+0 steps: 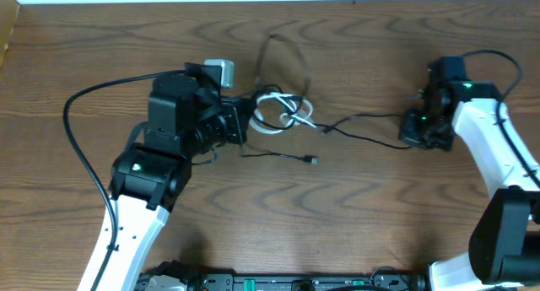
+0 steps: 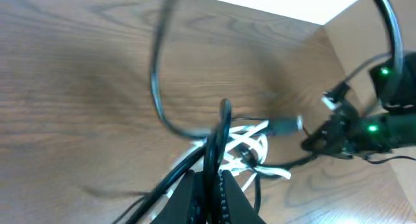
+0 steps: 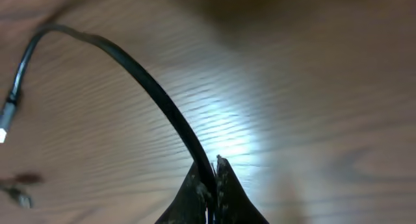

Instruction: Untangle cables

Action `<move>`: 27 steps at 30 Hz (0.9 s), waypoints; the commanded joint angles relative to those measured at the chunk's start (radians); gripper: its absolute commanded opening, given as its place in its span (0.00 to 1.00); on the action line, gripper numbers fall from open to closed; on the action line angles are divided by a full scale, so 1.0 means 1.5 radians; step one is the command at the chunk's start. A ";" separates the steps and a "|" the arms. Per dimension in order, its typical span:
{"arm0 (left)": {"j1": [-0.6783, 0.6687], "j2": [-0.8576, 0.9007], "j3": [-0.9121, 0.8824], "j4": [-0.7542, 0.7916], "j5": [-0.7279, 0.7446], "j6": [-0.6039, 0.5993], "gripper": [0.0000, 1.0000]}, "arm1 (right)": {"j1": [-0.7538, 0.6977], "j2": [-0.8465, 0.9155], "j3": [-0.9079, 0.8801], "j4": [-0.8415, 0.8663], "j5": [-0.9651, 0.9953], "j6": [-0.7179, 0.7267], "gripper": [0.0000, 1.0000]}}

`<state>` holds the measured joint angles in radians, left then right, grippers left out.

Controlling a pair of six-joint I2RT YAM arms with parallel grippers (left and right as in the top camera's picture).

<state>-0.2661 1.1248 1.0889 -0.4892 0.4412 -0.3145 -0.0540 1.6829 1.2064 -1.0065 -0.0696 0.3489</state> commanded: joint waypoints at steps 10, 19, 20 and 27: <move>0.043 -0.001 0.012 -0.023 -0.015 0.024 0.07 | -0.139 0.003 -0.008 0.010 -0.132 -0.114 0.15; -0.023 0.085 0.012 -0.032 0.035 0.024 0.07 | -0.068 0.003 0.022 0.023 -0.315 -0.229 0.65; -0.034 0.099 0.012 -0.028 0.035 0.024 0.07 | -0.059 0.003 0.028 0.023 -0.315 -0.229 0.68; -0.115 0.214 0.012 0.082 0.028 0.013 0.25 | -0.033 0.003 0.038 0.049 -0.324 -0.187 0.80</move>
<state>-0.3985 1.3869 1.0889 -0.4133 0.4740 -0.2848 -0.1093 1.6833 1.2457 -0.9367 -0.5255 0.0414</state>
